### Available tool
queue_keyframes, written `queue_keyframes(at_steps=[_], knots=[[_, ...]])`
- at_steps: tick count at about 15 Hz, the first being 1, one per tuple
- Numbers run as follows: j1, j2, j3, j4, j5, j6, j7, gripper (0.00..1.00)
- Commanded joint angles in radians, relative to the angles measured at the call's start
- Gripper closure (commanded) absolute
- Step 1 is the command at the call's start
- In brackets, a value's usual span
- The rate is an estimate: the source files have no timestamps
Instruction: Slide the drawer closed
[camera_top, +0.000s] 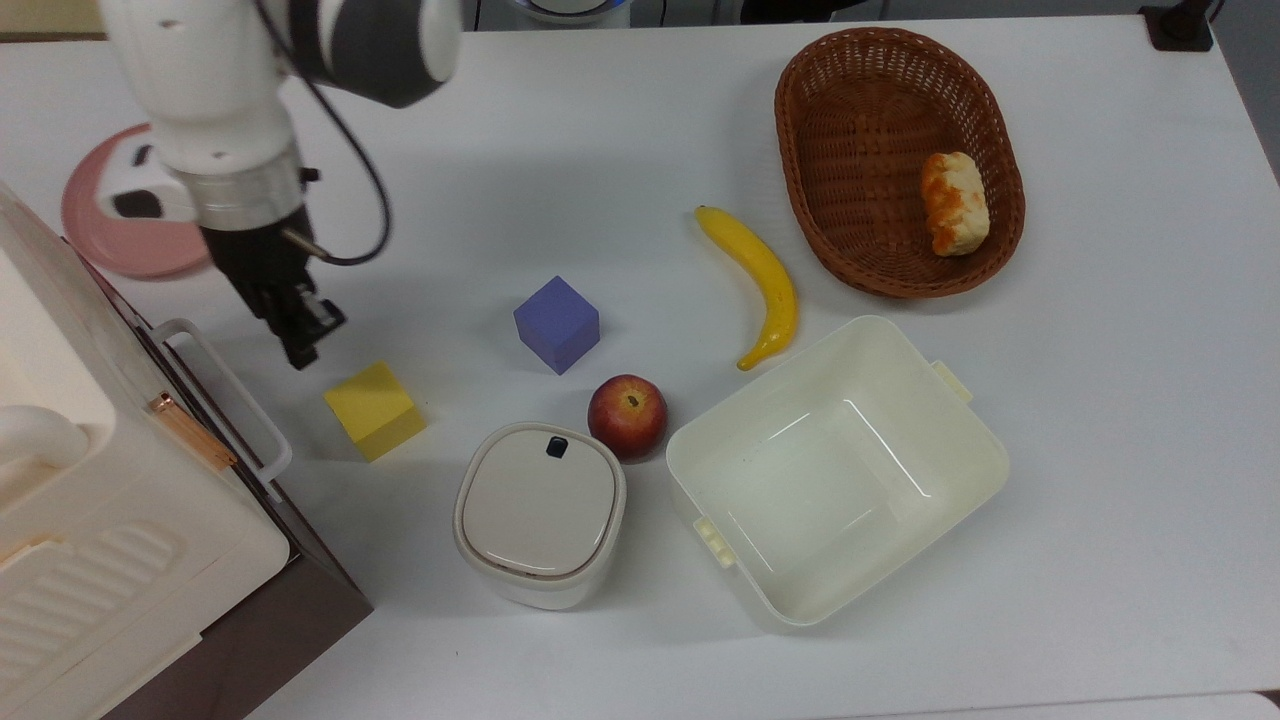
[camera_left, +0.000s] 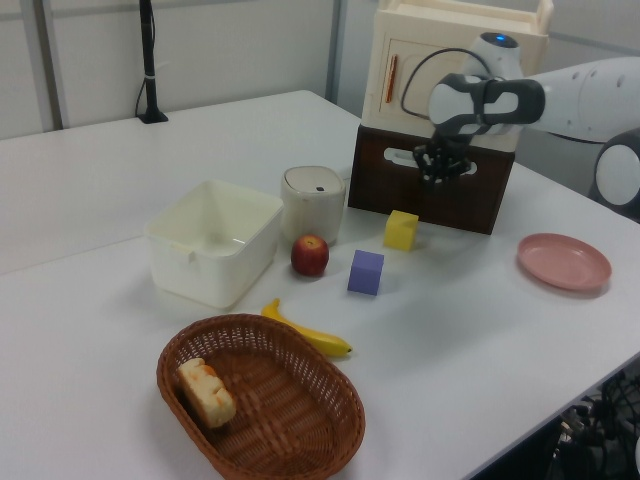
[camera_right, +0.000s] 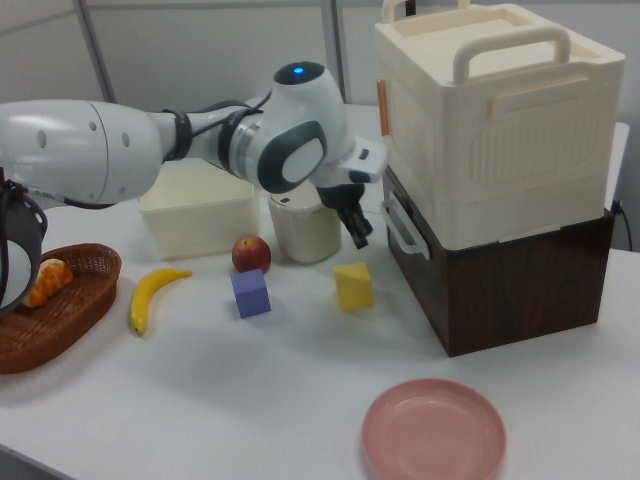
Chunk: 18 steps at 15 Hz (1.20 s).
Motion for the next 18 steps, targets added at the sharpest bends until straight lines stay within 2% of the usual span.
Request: queue_keyframes(at_steps=[1,5,7,10,11,12,13,14,15,18], knots=[[0.064,-0.071,0.039,-0.038,-0.042,-0.039,-0.069,1.00],[0.116,-0.183,0.083,-0.038,-0.054,-0.263,-0.161,1.00],[0.142,-0.247,0.083,-0.041,-0.054,-0.358,-0.219,1.00],[0.202,-0.362,0.067,-0.099,-0.054,-0.455,-0.327,0.99],[0.214,-0.381,0.057,-0.099,-0.054,-0.489,-0.339,0.82],[0.226,-0.396,0.051,-0.098,-0.054,-0.530,-0.342,0.48],[0.236,-0.413,0.042,-0.098,-0.054,-0.562,-0.342,0.24],[0.246,-0.427,0.028,-0.096,-0.053,-0.595,-0.344,0.16],[0.263,-0.439,0.021,-0.095,-0.054,-0.625,-0.350,0.00],[0.291,-0.449,0.019,-0.099,-0.063,-0.630,-0.333,0.00]])
